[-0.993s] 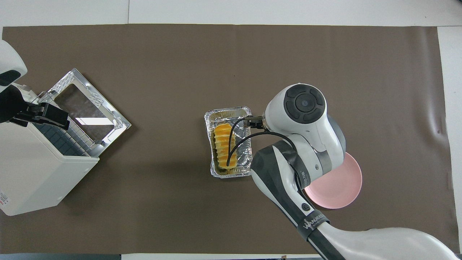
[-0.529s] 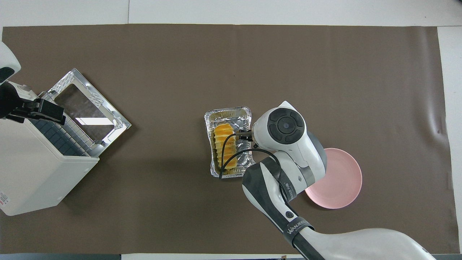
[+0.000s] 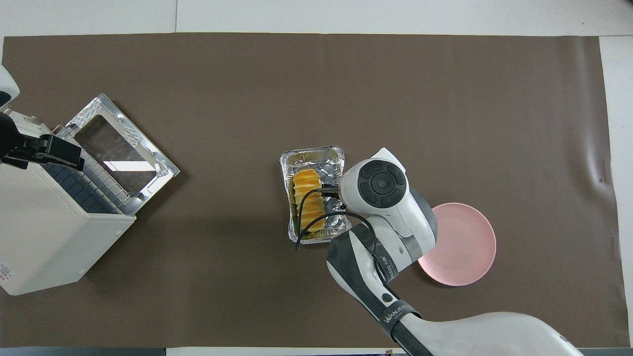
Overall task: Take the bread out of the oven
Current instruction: 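Push the foil tray toward the right gripper's side with the right gripper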
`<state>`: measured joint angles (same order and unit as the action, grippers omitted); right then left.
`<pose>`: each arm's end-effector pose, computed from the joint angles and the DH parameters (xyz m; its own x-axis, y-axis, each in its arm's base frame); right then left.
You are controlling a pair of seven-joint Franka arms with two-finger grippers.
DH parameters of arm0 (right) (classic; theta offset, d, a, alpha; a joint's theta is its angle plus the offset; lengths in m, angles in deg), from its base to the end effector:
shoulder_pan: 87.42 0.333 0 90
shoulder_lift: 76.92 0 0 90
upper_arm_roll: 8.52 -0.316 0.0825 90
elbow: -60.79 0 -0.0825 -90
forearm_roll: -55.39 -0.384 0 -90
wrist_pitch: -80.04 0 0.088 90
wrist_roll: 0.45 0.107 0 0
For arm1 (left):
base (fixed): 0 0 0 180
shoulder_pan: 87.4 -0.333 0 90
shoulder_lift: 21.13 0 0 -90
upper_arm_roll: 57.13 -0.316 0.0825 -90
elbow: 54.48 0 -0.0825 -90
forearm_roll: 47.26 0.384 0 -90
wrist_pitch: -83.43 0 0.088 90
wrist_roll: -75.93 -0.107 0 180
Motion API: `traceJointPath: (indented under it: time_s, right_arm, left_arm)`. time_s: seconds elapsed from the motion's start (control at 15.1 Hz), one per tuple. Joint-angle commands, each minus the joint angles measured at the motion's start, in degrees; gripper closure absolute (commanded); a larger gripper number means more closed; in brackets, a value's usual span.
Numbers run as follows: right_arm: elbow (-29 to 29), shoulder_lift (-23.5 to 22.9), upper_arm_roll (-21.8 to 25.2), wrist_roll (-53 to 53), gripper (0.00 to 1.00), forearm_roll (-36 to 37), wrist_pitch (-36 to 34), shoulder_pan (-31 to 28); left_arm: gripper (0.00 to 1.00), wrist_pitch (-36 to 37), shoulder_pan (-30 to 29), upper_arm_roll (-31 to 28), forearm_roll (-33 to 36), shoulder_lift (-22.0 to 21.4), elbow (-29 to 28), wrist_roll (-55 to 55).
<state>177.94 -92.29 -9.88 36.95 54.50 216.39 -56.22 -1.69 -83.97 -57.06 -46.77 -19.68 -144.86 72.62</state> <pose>0.5033 0.3211 0.3163 0.9944 -0.0973 0.0422 -0.0950 -0.9940 -0.0546 0.5508 -0.0327 0.6005 0.9861 -0.1174 -0.1171 -0.1185 -0.9930 -0.0018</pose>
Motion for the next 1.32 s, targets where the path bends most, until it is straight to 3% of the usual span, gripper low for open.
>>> traceJointPath:
  time_s: [0.0, 0.33, 0.53, 0.86, 1.26]
  right_arm:
    - [1.6, 0.2, 0.2, 1.4, 1.0, -0.7, 1.7, 0.6]
    - [0.3, 0.9, 0.2, -1.4, 1.0, -0.6, 0.8, -1.8]
    - [-4.9, 2.1, 0.2, -6.8, 1.0, -1.0, -7.6, -6.0]
    - [-8.0, 3.6, 0.5, -30.8, 1.0, -12.9, -15.7, -20.4]
    - [-6.5, 2.6, 0.9, -39.9, 1.0, -10.8, -12.7, -32.3]
  left_arm:
    - [0.0, -0.9, -0.8, 0.2, -0.5, -1.8, -1.2, -0.2]
    - [0.0, -0.9, -0.8, 0.3, -0.5, -1.8, -1.1, -0.2]
    - [0.0, -0.9, -0.8, 0.3, -0.4, -1.8, -1.1, -0.2]
    - [0.0, -0.9, -0.8, 0.3, -0.4, -1.9, -1.1, -0.2]
    - [0.0, -0.9, -0.8, 0.3, -0.4, -1.8, -1.1, -0.2]
